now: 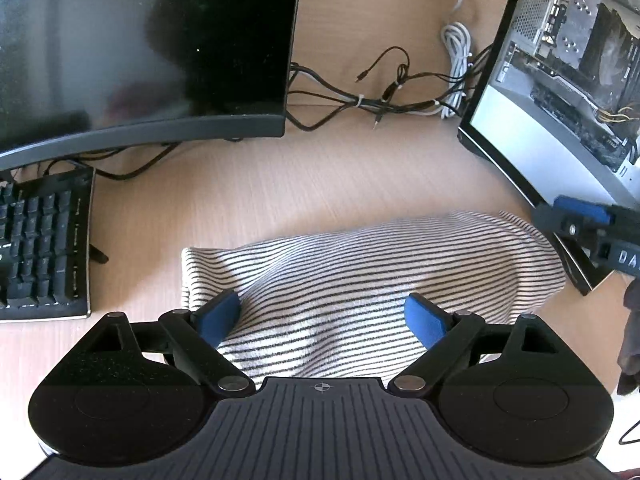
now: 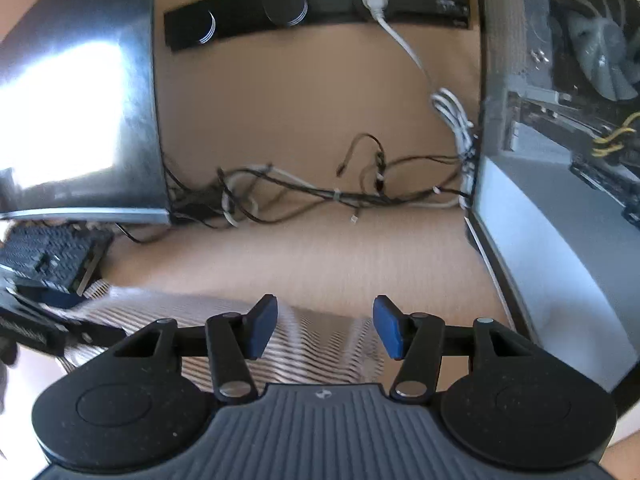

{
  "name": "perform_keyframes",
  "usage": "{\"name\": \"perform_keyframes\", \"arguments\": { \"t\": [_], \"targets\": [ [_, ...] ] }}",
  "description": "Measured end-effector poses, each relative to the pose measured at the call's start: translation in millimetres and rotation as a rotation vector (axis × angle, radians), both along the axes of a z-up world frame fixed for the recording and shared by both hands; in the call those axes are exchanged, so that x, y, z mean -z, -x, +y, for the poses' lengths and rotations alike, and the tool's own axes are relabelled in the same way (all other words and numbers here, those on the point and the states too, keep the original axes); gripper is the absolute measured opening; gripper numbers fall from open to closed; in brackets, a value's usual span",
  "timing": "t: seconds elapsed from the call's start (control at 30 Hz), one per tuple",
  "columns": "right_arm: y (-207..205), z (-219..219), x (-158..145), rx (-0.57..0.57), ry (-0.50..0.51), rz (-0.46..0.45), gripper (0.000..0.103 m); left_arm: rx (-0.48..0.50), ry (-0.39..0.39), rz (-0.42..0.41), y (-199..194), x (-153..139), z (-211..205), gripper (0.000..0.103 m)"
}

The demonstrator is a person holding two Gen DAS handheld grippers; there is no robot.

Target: Fold clothes

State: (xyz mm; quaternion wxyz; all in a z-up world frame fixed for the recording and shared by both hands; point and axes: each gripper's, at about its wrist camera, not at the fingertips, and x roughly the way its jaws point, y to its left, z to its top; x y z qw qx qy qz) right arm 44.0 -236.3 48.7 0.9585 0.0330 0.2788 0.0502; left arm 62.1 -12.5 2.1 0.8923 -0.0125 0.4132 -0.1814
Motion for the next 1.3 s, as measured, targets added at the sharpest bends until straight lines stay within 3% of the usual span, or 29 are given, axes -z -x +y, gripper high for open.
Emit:
{"name": "perform_keyframes", "arguments": {
  "t": [0.2,0.27,0.37,0.47,0.63,0.8,0.87,0.97,1.03,1.17,1.3],
  "targets": [
    [-11.3,21.6,37.9,-0.082,0.034,0.108,0.057,0.001,0.004,0.014,-2.6,6.7,-0.2,0.095],
    [-13.4,23.9,40.3,-0.095,0.056,0.112,0.060,-0.015,0.060,0.028,-2.4,7.6,9.9,0.095],
    [-16.4,20.0,38.2,-0.101,0.037,0.122,0.061,-0.097,0.217,0.026,-0.8,-3.7,39.1,0.094],
    [-13.1,19.9,40.2,-0.100,0.043,0.112,0.063,-0.193,0.247,0.036,-9.4,-4.7,57.0,0.094],
    [-12.3,15.9,28.8,-0.101,0.042,0.084,0.071,-0.173,0.281,0.187,-27.6,23.0,54.0,0.094],
    [-17.5,-16.0,20.4,0.022,-0.054,0.085,0.080,-0.150,0.222,0.173,-26.3,25.3,44.9,0.089],
    [-29.1,-28.9,35.2,0.054,-0.101,0.171,0.085,-0.143,0.215,0.170,-24.9,24.2,44.8,0.087],
    [-36.7,-43.6,57.4,0.028,-0.274,0.291,0.086,-0.138,0.213,0.169,-22.5,23.8,44.7,0.087],
    [-36.1,-47.9,65.5,0.015,-0.362,0.304,0.088,-0.140,0.217,0.174,-21.8,25.1,44.0,0.091],
    [-35.9,-36.6,62.3,-0.034,-0.299,0.257,0.072,-0.142,0.200,0.176,-24.1,26.1,35.9,0.093],
    [-42.0,-35.8,53.7,-0.058,-0.264,0.205,0.057,-0.138,0.204,0.190,-14.9,24.2,36.6,0.067]
  ]
}}
